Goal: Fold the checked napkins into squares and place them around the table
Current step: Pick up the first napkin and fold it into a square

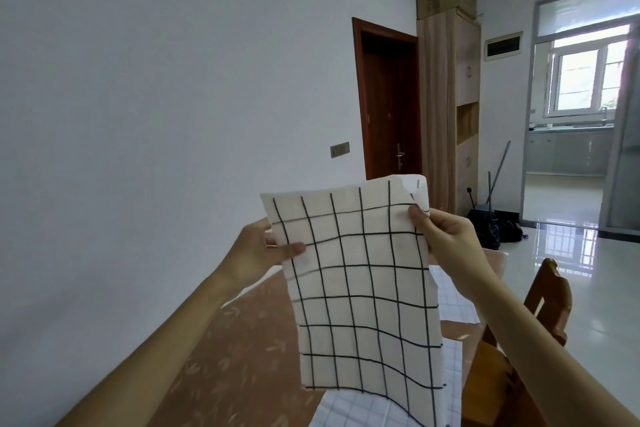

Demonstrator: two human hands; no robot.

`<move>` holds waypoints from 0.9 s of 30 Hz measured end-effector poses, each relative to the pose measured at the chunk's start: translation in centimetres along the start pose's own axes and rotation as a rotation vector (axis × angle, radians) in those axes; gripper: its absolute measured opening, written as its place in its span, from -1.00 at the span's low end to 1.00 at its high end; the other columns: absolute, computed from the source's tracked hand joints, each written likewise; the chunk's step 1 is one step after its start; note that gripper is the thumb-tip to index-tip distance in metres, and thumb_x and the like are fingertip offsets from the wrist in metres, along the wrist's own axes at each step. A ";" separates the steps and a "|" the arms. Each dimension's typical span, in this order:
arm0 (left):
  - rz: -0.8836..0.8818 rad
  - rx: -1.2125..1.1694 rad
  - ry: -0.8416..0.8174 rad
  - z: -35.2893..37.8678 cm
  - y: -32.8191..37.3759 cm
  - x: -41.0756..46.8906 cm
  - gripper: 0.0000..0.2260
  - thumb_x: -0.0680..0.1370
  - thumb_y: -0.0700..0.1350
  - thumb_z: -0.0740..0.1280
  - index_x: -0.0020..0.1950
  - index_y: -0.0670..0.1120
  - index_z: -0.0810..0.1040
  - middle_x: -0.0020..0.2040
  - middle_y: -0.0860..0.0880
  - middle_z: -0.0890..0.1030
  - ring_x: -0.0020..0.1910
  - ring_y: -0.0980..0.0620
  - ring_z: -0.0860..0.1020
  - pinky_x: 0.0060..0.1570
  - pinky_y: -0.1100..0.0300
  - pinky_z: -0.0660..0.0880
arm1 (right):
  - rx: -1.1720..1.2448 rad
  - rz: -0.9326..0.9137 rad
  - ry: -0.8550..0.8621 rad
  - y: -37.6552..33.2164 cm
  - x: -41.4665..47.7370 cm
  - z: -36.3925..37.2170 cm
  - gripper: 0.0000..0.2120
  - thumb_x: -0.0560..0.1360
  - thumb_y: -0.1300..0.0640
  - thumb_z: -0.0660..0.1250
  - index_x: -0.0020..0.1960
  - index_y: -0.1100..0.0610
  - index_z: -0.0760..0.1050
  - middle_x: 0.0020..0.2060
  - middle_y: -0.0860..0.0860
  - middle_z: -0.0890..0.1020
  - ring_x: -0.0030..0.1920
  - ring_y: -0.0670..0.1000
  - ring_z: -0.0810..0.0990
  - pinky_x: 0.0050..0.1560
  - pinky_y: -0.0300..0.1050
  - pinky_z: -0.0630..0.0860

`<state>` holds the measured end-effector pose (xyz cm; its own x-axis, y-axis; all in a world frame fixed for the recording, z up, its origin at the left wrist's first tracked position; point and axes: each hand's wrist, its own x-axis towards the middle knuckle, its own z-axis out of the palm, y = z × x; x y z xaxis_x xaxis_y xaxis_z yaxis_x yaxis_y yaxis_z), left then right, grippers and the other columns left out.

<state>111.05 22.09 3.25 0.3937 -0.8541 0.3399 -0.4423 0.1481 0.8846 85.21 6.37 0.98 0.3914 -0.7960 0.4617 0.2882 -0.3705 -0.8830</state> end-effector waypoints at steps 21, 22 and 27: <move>0.151 0.113 -0.024 -2.9 1.1 -0.2 -0.69 0.55 -0.42 0.35 -0.17 -0.06 0.74 -0.15 -0.02 0.74 -0.14 0.08 0.70 -0.16 0.29 0.60 | -0.332 -0.218 -0.239 0.2 0.2 -3.0 -0.60 0.52 0.48 0.30 -0.21 0.04 0.69 -0.16 0.13 0.71 -0.08 0.15 0.68 -0.06 -0.11 0.68; 0.143 0.121 -0.040 -3.1 1.1 -0.2 -0.68 0.55 -0.43 0.34 -0.18 -0.06 0.74 -0.16 -0.02 0.74 -0.15 0.09 0.69 -0.16 0.29 0.60 | -0.339 -0.196 -0.254 0.2 0.2 -3.1 -0.58 0.53 0.49 0.28 -0.23 0.04 0.70 -0.17 0.11 0.71 -0.08 0.17 0.68 -0.03 -0.03 0.69; 0.108 0.154 -0.055 -3.8 0.8 -0.3 -0.64 0.57 -0.46 0.19 -0.12 -0.18 0.73 -0.11 -0.09 0.74 -0.09 0.01 0.70 -0.09 0.25 0.62 | -0.392 -0.115 -0.288 0.2 -0.1 -2.4 -0.77 0.57 0.09 0.32 -0.14 -0.02 0.74 -0.15 -0.07 0.73 -0.05 0.06 0.66 0.06 -0.01 0.63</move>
<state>113.64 24.34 5.11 0.2948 -0.8640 0.4082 -0.5991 0.1656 0.7833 83.13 5.18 0.54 0.6179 -0.5950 0.5140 0.0151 -0.6446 -0.7644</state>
